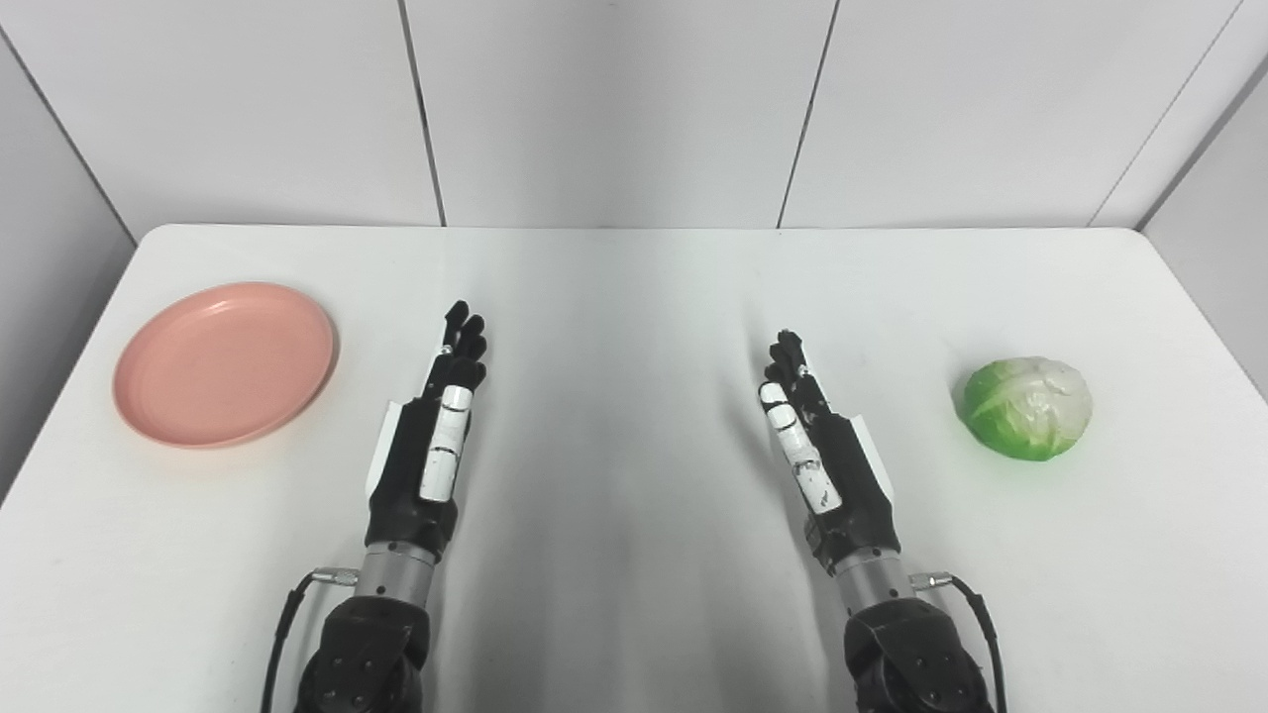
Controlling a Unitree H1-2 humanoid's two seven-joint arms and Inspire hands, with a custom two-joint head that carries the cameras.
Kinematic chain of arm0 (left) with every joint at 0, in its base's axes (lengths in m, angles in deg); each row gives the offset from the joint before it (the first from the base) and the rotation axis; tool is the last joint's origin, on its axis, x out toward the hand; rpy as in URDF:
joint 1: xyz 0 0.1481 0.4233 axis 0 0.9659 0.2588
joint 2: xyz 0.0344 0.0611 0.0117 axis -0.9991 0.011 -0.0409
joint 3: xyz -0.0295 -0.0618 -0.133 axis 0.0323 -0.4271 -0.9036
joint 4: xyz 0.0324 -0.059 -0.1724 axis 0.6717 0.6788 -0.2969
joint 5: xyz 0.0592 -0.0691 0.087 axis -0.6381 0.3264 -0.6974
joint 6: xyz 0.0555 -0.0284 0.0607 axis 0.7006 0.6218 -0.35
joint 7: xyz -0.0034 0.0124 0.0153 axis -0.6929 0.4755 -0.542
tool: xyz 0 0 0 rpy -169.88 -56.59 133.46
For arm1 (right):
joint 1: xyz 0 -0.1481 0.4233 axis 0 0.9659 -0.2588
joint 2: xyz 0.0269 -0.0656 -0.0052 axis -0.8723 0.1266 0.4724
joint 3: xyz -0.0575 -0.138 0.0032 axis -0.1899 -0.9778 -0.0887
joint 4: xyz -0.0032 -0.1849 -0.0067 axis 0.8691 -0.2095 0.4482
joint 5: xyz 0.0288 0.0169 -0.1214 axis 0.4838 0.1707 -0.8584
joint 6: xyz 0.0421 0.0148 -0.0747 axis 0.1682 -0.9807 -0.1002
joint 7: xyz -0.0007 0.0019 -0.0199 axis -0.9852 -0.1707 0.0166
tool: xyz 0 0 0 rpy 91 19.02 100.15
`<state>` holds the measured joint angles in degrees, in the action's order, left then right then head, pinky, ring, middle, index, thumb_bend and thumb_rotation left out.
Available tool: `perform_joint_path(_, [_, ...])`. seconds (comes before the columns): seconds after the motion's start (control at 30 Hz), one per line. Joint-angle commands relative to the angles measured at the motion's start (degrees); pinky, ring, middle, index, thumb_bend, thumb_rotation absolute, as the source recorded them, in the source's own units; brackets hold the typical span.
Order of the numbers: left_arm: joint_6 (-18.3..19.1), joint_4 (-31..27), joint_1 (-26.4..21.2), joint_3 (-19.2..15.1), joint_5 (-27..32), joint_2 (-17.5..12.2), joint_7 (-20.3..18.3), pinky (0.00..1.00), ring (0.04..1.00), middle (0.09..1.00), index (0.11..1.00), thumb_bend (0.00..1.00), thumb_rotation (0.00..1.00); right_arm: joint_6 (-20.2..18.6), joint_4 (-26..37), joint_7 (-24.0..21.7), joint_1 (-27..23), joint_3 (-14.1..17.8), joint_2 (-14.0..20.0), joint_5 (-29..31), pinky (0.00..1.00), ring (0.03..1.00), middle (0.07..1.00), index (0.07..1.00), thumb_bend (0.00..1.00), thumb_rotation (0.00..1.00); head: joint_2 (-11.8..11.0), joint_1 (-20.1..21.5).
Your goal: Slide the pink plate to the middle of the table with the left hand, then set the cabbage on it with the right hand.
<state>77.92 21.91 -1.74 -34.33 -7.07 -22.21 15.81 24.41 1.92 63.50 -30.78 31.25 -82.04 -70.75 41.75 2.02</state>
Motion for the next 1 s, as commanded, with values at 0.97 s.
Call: perform_joint_path(0.97, [-2.89,0.48,0.16,1.07,-0.04,0.87,0.10,1.00,1.000,1.000,1.000,0.68,0.98,2.06,0.33,-1.27,-1.81,1.60,2.28,0.25,0.99,0.984,0.996,1.000,0.69,0.85,-1.84,-9.59])
